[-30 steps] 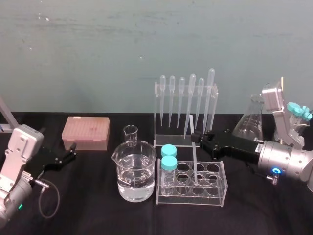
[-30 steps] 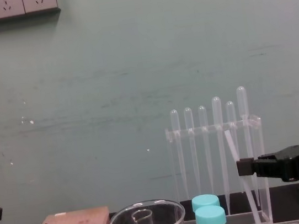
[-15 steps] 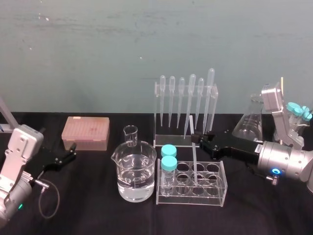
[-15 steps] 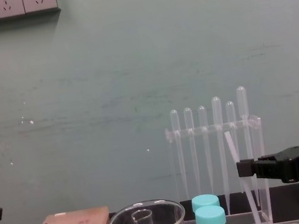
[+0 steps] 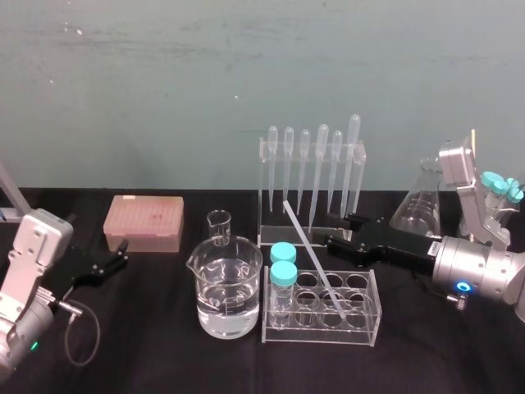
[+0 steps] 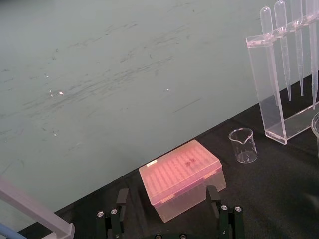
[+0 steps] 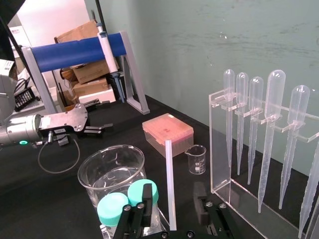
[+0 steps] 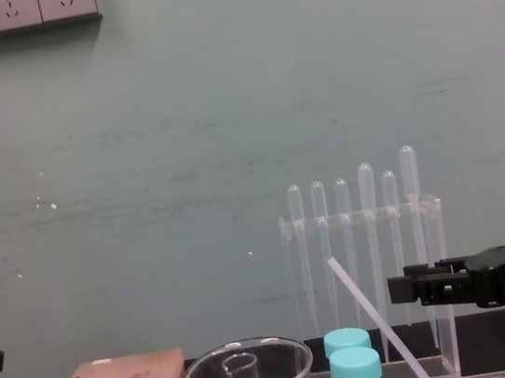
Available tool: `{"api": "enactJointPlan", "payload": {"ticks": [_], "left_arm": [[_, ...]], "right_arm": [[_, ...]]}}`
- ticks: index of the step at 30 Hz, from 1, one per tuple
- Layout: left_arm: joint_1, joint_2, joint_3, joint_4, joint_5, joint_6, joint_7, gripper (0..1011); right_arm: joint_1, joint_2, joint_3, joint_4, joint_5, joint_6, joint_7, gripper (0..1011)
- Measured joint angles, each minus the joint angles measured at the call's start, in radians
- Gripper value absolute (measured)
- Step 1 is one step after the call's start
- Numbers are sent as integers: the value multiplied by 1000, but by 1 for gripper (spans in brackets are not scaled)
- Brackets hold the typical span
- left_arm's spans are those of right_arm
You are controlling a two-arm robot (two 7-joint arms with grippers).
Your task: Pick up the stirring rod with one hand, then place it down.
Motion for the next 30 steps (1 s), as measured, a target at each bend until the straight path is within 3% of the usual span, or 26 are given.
{"api": "enactJointPlan", "payload": {"ticks": [7,10,14,18,19,20,23,24,26,30], "left_arm": [[0,0,0,0,0,0,0,1000],[0,0,0,0,0,0,0,1000],[0,0,0,0,0,0,0,1000],[0,0,0,0,0,0,0,1000],[0,0,0,0,0,0,0,1000],[0,0,0,0,0,0,0,1000],[0,0,0,0,0,0,0,1000],[0,0,0,0,0,0,0,1000],[0,0,0,0,0,0,0,1000],[0,0,0,0,0,0,0,1000]], "right_arm": [[0,0,0,0,0,0,0,738],[0,0,0,0,1,0,0,795],[-27,3,36,-28,10,10,-74,918],[-103,1,110,-80,-7,13,-305,1004],[-117,0,122,-87,-20,10,-358,1004],[-146,-4,141,-98,-50,6,-458,1004],[-192,-15,166,-101,-92,17,-609,1004],[-192,-15,166,-101,-92,17,-609,1004],[-223,-26,180,-96,-111,42,-689,1004],[-248,-37,189,-90,-124,61,-731,1004]]}}
